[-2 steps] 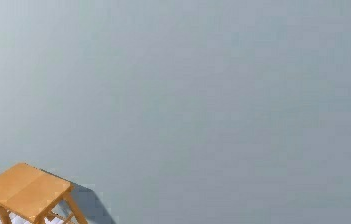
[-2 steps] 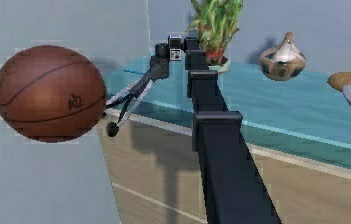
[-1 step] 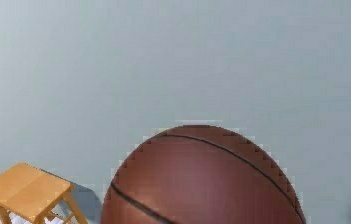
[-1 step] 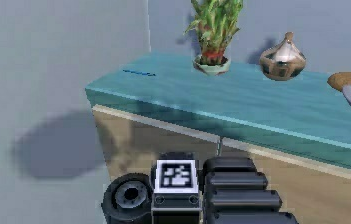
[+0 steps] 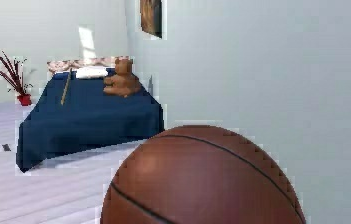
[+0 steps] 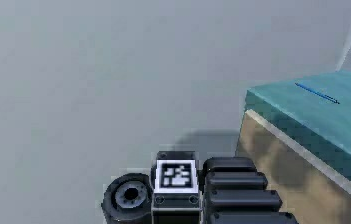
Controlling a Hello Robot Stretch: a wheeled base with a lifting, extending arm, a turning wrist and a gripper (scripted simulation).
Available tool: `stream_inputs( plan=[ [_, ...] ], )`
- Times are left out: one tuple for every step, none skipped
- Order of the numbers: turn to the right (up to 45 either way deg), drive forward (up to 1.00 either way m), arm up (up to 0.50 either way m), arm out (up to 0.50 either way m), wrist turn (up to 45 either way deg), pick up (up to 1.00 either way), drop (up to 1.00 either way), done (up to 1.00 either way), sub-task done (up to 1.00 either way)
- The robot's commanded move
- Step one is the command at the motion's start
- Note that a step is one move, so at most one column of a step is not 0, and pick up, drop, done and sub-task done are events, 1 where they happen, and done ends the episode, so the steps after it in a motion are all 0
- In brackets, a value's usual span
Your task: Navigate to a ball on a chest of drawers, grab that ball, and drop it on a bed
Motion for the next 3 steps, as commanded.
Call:
stream_inputs(
  plan=[
    [-45.0, 0.00, 0.00, 0.00, 0.0, 0.00, 0.00, 0.00, 0.00],
    [-6.0, 0.00, 0.00, 0.00, 0.0, 0.00, 0.00, 0.00, 0.00],
    [0.0, 1.00, 0.00, 0.00, 0.0, 0.00, 0.00, 0.00, 0.00]
  ],
)
